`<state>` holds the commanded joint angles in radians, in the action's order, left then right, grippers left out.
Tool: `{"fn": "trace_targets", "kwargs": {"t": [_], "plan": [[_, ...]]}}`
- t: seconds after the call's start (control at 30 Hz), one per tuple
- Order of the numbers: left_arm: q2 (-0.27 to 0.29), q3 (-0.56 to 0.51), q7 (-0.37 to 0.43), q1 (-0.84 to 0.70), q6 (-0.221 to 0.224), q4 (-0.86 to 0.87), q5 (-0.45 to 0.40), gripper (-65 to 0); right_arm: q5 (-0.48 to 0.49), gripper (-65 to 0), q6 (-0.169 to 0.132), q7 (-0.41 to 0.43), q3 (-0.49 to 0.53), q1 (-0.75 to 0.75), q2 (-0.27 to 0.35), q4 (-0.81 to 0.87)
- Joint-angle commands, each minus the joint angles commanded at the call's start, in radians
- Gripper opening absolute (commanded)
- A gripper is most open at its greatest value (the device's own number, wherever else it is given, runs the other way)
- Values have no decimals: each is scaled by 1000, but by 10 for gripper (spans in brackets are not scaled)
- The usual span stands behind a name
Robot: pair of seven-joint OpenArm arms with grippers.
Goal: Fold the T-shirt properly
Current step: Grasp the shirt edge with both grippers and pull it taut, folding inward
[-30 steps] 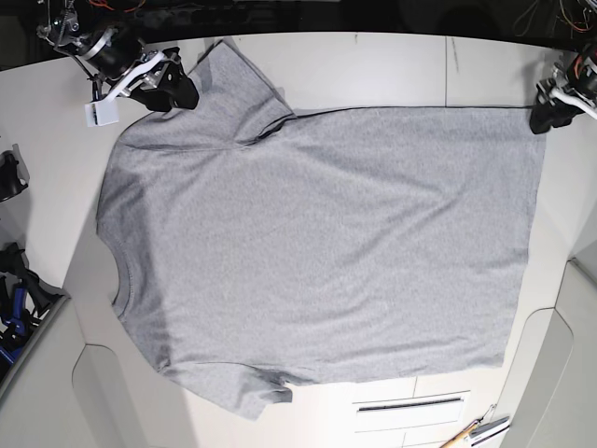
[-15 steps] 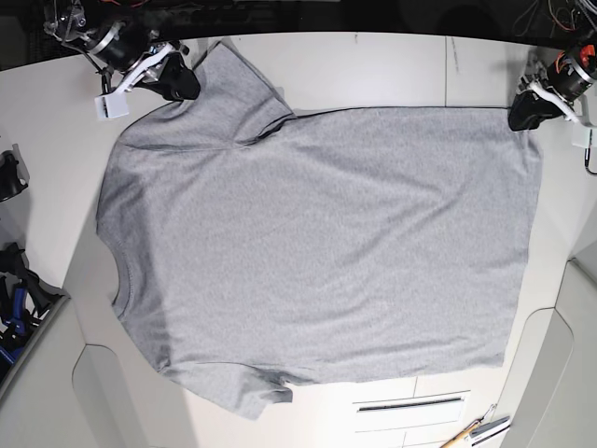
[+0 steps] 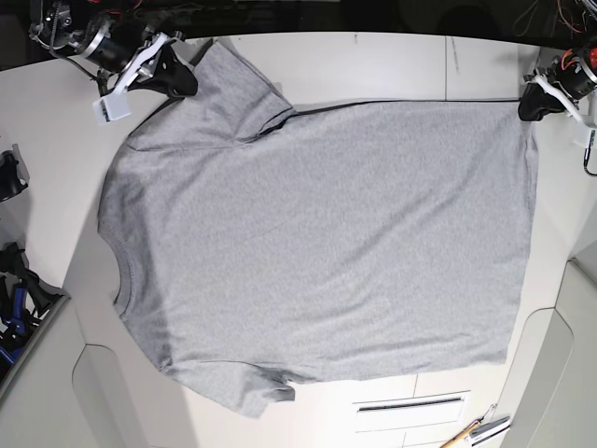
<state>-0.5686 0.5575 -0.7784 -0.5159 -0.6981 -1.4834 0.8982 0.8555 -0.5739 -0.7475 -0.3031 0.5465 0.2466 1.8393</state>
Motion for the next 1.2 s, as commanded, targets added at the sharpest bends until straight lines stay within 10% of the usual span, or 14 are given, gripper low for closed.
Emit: {"fn": "trace_targets", "kwargs": {"t": [0.6,0.87,1.2], "plan": [[0,-28,162,211,0,-57,-196,-650,-90,-650,-6,15,-98,-327,2,-47],[0,-177,259,344,154,-39,-435,-650,-132,-650,-6,18,-96,-527,2,-233],[0,-248,314,536,156,187,-429,-650,-204,-650,-6,45,-74,-642,3,-332]]}}
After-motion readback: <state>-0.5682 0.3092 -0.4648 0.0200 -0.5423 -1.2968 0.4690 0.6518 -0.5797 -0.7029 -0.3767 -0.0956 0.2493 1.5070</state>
